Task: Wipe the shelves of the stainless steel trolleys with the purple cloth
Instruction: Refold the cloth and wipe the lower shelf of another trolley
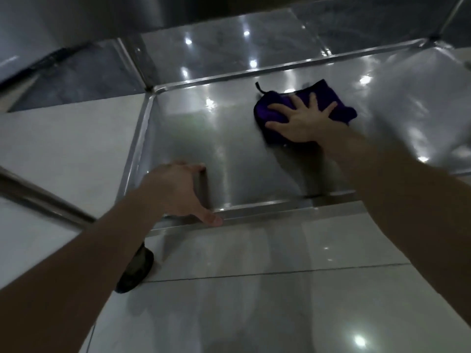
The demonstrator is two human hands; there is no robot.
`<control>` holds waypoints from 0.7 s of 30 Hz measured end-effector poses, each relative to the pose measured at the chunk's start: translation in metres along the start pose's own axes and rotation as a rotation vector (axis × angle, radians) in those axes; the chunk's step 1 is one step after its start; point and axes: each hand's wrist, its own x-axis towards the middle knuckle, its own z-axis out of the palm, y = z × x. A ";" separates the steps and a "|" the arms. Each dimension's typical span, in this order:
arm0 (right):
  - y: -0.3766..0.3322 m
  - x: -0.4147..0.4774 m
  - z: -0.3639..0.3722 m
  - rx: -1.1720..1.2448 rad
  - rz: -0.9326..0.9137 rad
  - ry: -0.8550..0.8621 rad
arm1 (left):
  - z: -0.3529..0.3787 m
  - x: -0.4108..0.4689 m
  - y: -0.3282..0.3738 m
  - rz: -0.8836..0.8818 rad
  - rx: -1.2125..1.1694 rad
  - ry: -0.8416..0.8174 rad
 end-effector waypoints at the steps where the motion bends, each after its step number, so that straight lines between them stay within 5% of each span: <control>1: -0.011 0.021 -0.004 -0.002 -0.001 -0.003 | 0.001 0.003 -0.001 -0.008 0.014 0.008; 9: -0.120 0.071 0.002 -0.050 -0.272 -0.001 | 0.011 0.015 -0.011 -0.049 0.045 0.101; 21: -0.063 -0.170 0.051 -0.088 -0.616 0.037 | 0.030 -0.009 -0.030 -0.124 -0.165 0.154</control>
